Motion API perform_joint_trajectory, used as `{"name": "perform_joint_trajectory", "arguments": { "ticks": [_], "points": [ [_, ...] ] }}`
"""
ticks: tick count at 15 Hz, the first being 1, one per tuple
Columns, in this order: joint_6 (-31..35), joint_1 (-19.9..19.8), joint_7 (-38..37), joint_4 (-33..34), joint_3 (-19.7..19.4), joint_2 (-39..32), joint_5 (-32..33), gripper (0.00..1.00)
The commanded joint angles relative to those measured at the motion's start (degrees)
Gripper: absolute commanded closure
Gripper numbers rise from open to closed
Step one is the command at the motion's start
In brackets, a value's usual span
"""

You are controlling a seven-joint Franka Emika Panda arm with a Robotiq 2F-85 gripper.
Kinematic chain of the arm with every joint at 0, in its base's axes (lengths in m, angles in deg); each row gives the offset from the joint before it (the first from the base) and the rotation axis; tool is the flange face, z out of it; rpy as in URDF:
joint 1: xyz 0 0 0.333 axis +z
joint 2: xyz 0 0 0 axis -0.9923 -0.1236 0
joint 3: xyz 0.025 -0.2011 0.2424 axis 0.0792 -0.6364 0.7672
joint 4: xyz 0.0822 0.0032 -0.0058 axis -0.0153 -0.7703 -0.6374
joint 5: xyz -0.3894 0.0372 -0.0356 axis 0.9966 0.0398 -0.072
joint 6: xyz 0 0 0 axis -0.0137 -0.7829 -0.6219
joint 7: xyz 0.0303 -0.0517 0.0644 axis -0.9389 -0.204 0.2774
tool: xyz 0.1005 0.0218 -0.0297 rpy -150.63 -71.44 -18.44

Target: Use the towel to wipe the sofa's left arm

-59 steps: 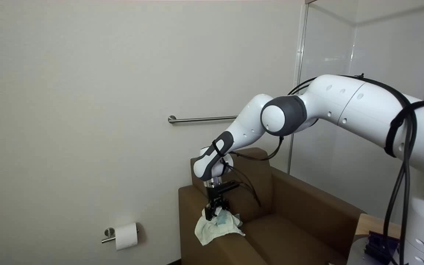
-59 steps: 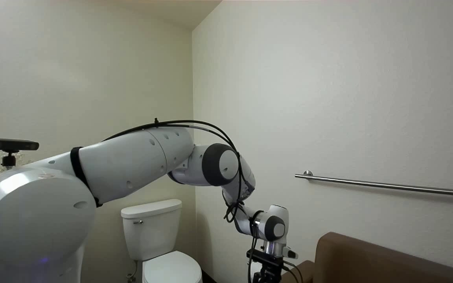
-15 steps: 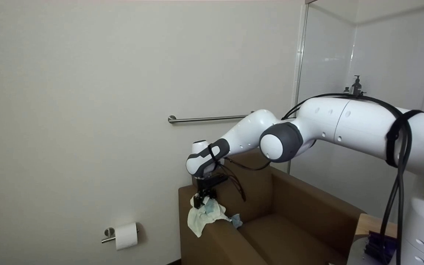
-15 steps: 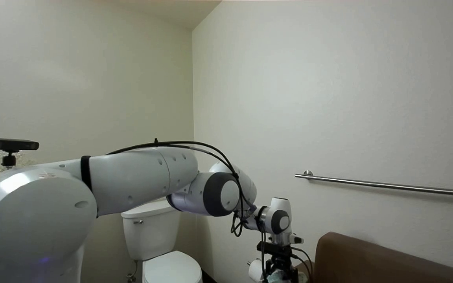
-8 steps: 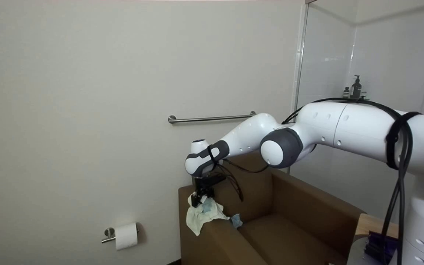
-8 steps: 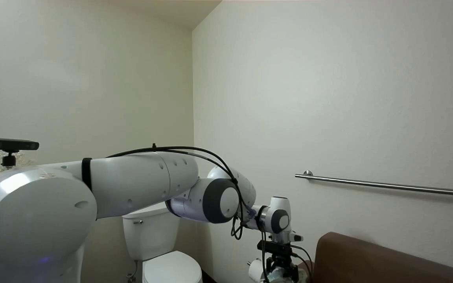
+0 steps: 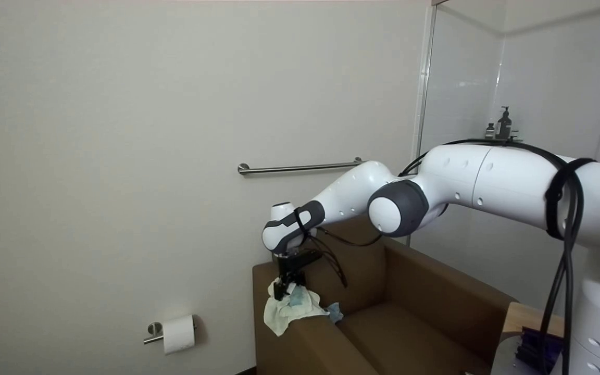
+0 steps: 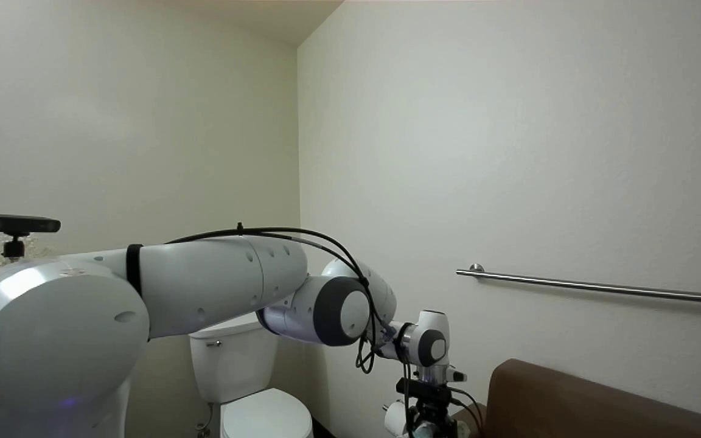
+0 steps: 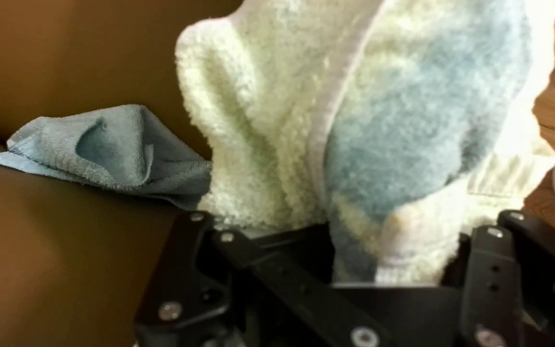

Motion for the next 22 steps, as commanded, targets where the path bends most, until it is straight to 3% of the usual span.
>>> {"name": "perform_joint_trajectory", "arguments": {
  "ticks": [1, 8, 15, 22],
  "points": [
    [0.26, -0.63, 2.94, -9.24, 1.13, 4.36, -0.53, 0.96],
    [5.52, -1.47, 1.52, -23.56, 2.35, 12.34, -1.74, 0.96],
    [16.58, 0.18, -3.21, -38.93, 0.86, 20.47, -1.43, 0.96],
    [21.87, 1.48, -9.12, -55.27, -0.24, 29.91, -1.81, 0.96]
  ]
}}
